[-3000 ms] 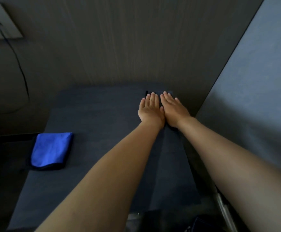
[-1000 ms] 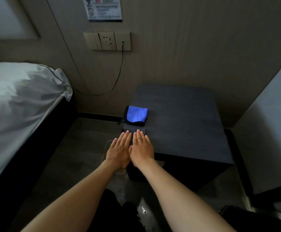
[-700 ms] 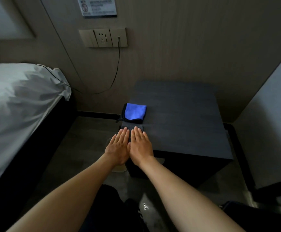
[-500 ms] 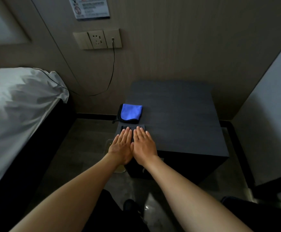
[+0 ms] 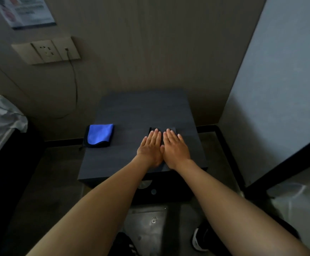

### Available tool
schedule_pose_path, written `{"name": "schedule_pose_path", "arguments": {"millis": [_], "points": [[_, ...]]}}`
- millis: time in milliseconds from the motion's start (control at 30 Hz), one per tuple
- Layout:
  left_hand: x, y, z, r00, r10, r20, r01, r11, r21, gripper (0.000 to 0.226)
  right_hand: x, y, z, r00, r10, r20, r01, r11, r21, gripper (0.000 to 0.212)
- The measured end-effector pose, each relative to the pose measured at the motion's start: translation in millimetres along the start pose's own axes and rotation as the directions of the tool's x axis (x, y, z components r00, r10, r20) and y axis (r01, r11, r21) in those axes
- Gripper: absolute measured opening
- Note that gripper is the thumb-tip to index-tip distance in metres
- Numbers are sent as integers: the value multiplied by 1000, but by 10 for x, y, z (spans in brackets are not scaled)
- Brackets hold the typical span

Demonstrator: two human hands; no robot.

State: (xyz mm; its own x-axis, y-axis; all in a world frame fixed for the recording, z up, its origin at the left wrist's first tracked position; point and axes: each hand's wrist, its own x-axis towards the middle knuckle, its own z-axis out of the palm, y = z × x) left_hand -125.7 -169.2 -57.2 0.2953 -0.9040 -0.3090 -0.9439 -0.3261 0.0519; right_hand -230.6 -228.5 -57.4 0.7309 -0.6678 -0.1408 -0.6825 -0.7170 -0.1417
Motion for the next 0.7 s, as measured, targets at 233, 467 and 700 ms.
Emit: {"name": "schedule_pose_path", "arguments": {"millis": [233,467,700], "points": [[413,671,-93,996,91,7,-92,994,57,61,-98,711,-119,996,90,-22,-91,995,-43,57],[653,680,-159,992,123,-22,-122,992,38,61,144,858,-148,991,136,-18,-136,989,-52,59],[709,178,-143,996,58,-62,-59,998,-10,60,518,470,-136,995,98,-28,-100,994,-55,58]]}}
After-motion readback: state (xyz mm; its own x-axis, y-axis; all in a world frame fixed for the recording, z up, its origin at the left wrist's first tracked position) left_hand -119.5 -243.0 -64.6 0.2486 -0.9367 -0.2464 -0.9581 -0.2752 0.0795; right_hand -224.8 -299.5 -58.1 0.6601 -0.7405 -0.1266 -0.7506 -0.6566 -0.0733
